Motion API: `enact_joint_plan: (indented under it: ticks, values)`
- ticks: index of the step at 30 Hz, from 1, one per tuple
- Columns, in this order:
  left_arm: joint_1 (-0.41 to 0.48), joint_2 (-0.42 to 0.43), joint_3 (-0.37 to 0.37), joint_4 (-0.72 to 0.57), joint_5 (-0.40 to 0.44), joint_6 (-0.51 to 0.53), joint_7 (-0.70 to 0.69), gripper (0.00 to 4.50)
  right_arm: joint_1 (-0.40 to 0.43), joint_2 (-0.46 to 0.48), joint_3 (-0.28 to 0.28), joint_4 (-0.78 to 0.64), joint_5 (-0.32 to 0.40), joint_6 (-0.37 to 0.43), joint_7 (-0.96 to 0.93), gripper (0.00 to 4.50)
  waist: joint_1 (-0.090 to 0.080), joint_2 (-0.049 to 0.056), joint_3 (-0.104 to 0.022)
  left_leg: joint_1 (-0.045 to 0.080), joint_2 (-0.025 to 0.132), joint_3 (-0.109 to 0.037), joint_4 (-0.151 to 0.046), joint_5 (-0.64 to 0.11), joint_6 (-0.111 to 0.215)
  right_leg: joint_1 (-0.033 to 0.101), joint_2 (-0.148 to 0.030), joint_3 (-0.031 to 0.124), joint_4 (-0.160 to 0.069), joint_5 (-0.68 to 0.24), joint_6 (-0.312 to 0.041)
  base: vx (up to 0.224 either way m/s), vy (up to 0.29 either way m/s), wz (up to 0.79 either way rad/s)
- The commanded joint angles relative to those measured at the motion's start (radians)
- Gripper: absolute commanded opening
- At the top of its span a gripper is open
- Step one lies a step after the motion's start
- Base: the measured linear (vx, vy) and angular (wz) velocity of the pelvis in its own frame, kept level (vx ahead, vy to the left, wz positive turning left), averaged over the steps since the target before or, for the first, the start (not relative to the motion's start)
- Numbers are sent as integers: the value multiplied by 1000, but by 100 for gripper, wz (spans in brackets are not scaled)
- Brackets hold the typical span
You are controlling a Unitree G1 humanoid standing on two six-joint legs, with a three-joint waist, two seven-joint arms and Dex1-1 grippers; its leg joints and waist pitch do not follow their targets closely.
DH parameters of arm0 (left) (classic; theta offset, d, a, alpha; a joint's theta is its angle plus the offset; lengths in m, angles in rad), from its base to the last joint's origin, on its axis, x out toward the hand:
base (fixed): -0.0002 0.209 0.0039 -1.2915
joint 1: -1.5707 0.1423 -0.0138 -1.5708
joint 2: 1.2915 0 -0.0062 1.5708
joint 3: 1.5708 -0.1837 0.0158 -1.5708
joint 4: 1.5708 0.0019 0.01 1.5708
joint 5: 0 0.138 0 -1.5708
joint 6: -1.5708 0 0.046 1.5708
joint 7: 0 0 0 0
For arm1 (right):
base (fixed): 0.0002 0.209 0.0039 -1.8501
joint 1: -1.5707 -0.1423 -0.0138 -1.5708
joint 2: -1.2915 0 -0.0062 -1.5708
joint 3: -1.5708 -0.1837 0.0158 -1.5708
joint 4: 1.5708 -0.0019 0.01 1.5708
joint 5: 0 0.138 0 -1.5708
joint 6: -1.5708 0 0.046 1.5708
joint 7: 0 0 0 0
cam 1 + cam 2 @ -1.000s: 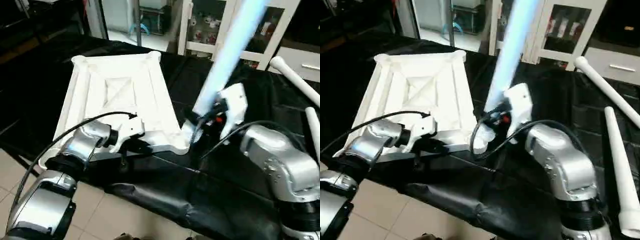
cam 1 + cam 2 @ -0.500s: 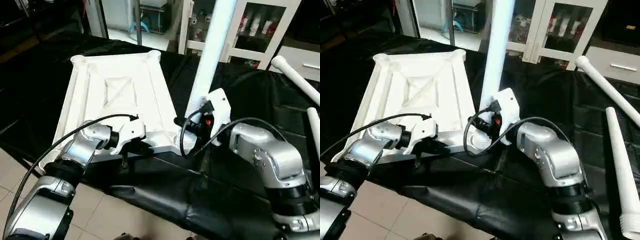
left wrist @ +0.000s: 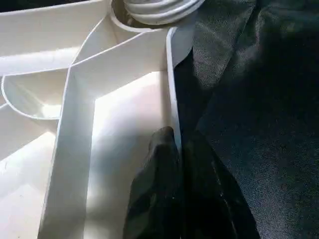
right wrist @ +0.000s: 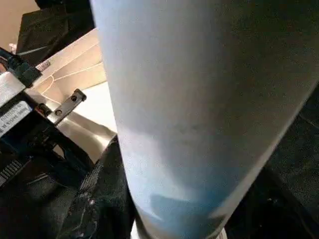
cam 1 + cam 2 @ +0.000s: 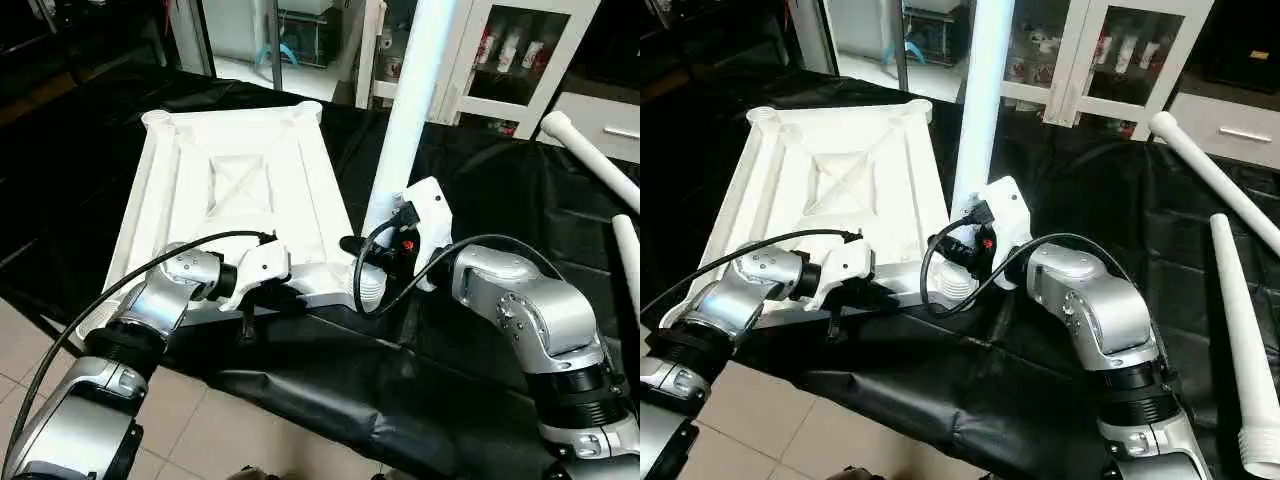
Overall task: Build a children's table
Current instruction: Pick table leg
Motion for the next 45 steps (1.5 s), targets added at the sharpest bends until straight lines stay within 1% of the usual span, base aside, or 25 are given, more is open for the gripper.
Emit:
enact_joint_plan:
  ticks: [1, 3, 5, 6, 9, 11, 15, 16, 18, 19, 20, 21, 22, 23, 27, 29, 32, 33, 34, 35, 37, 39, 40, 42, 45]
  values:
    - [18, -2, -23, 9, 12, -21, 1, 0, -21, 2, 7, 24, -13, -18, 5, 186, 0, -8, -68, 22, 92, -51, -95, -138, -32, 35, -80, 51, -60, -168, -252, 0, 0, 0]
    - [15, -4, -23, 12, 11, -22, -1, 0, -32, 6, 16, 68, -28, -36, 4, 186, 0, -8, -68, 22, 92, -50, -94, -134, -31, 36, -79, 52, -60, -160, -253, 0, 0, 0]
    - [14, -5, -23, 13, 10, -22, -1, 0, -36, 6, 19, 80, -34, -40, 3, 186, 0, -8, -69, 22, 92, -50, -93, -125, -30, 37, -78, 52, -58, -145, -257, 0, 0, 0]
    - [11, -5, -24, 17, 10, -22, -4, 0, -50, 14, 22, 118, -43, -56, 2, 186, 0, -9, -68, 21, 92, -50, -94, -125, -28, 37, -78, 52, -58, -142, -258, 0, 0, 0]
    - [8, -5, -25, 22, 10, -23, -7, 0, -71, 26, 27, 160, -48, -66, 6, 186, -1, -8, -67, 22, 92, -50, -94, -139, -29, 36, -79, 52, -59, -156, -261, 0, 0, 0]
    - [7, -5, -25, 23, 11, -23, -7, 0, -84, 26, 37, 177, -48, -61, 19, 186, -1, -7, -66, 23, 93, -50, -95, -156, -37, 35, -80, 52, -62, -184, -255, 0, 0, 0]
    - [5, -4, -24, 25, 12, -24, -7, 0, -100, 16, 62, 197, -58, -45, 40, 186, -3, -11, -67, 22, 93, -52, -97, -157, -38, 37, -79, 51, -60, -180, -254, 0, 0, 0]
    - [5, -3, -24, 24, 12, -24, -6, 0, -103, 16, 64, 200, -60, -41, 39, 186, -3, -10, -66, 23, 94, -51, -97, -164, -40, 35, -79, 52, -62, -192, -251, 0, 0, 0]
    - [5, -1, -22, 22, 11, -23, -6, 0, -100, 30, 39, 202, -53, -41, 27, 186, -3, -10, -66, 23, 94, -52, -97, -166, -41, 35, -80, 53, -62, -192, -249, 0, 0, 0]
    - [6, 1, -21, 22, 11, -24, -5, 0, -94, 34, 24, 199, -46, -42, 21, 186, -3, -10, -66, 23, 94, -52, -98, -165, -42, 35, -80, 53, -62, -191, -249, 0, 0, 0]
    - [8, 2, -21, 21, 11, -26, -4, 0, -81, 34, 10, 194, -43, -53, 13, 186, -2, -13, -66, 22, 94, -53, -98, -164, -40, 36, -81, 53, -62, -191, -248, 0, 0, 0]
    - [9, 2, -21, 21, 11, -26, -4, 0, -75, 35, 2, 193, -42, -58, 8, 186, -1, -13, -67, 23, 95, -52, -98, -162, -40, 35, -81, 53, -62, -190, -248, 0, 0, 0]
    - [10, 2, -20, 21, 11, -26, -2, 0, -57, 41, -24, 189, -29, -58, -4, 186, -1, -12, -66, 22, 95, -52, -98, -163, -40, 34, -81, 54, -63, -189, -247, 0, 0, 0]
    - [10, 2, -20, 21, 10, -27, -2, 0, -48, 41, -34, 189, -26, -64, -9, 186, 0, -13, -66, 24, 95, -52, -98, -168, -40, 33, -80, 53, -63, -190, -245, 0, 0, 0]
    - [11, 3, -19, 23, 11, -30, -1, 0, -13, 41, -63, 180, -19, -80, -23, 186, 0, -12, -66, 23, 95, -52, -100, -176, -43, 33, -80, 53, -65, -194, -244, 0, 0, 0]
    - [9, 4, -19, 25, 11, -33, 0, 0, 22, 44, -86, 160, -17, -96, -36, 186, 0, -7, -66, 24, 94, -53, -101, -186, -48, 33, -79, 53, -65, -194, -243, 0, 0, 0]
    - [6, 4, -19, 30, 12, -35, 1, 0, 52, 54, -108, 142, -11, -109, -49, 186, 0, -10, -68, 23, 94, -52, -101, -178, -43, 34, -80, 52, -64, -175, -246, 0, 0, 0]
    - [5, 3, -19, 31, 12, -36, 2, 0, 63, 59, -117, 136, -8, -112, -54, 186, 1, -7, -67, 23, 94, -52, -101, -179, -43, 34, -81, 53, -64, -177, -247, 0, 0, 0]
    - [3, 2, -18, 32, 12, -37, 3, 0, 84, 66, -124, 122, -2, -119, -63, 186, 2, -9, -66, 23, 94, -52, -102, -182, -42, 33, -81, 54, -67, -184, -245, 0, 0, 0]
    - [2, 0, -18, 33, 12, -38, 5, 0, 111, 71, -124, 102, 2, -125, -69, 186, 5, -7, -67, 25, 95, -52, -103, -182, -42, 33, -81, 53, -67, -185, -241, 0, 0, 0]
    - [2, 0, -17, 33, 12, -39, 6, 0, 131, 72, -119, 86, 3, -131, -73, 185, 5, -8, -66, 25, 95, -52, -104, -180, -42, 33, -80, 53, -66, -177, -240, 0, 0, 0]
    - [1, -2, -16, 37, 14, -42, 9, 0, 167, 64, -86, 59, -17, -155, -69, 185, 6, -8, -66, 25, 95, -52, -105, -183, -42, 33, -80, 53, -66, -174, -241, 0, 0, 0]
    - [0, -2, -16, 38, 14, -43, 10, 0, 179, 61, -76, 52, -26, -164, -69, 185, 6, -9, -64, 24, 95, -52, -106, -194, -44, 33, -80, 54, -69, -189, -238, 0, 0, 0]
    - [-1, -3, -17, 42, 14, -47, 15, 0, 232, 63, -46, 23, -56, -194, -69, 185, 5, -9, -63, 26, 96, -54, -108, -217, -50, 31, -80, 54, -73, -225, -228, 0, 0, 0]
    - [-2, -3, -18, 43, 14, -48, 17, 0, 247, 62, -35, 12, -66, -203, -72, 185, 6, -7, -61, 29, 97, -56, -111, -246, -56, 28, -81, 56, -78, -262, -218, 0, 0, 0]
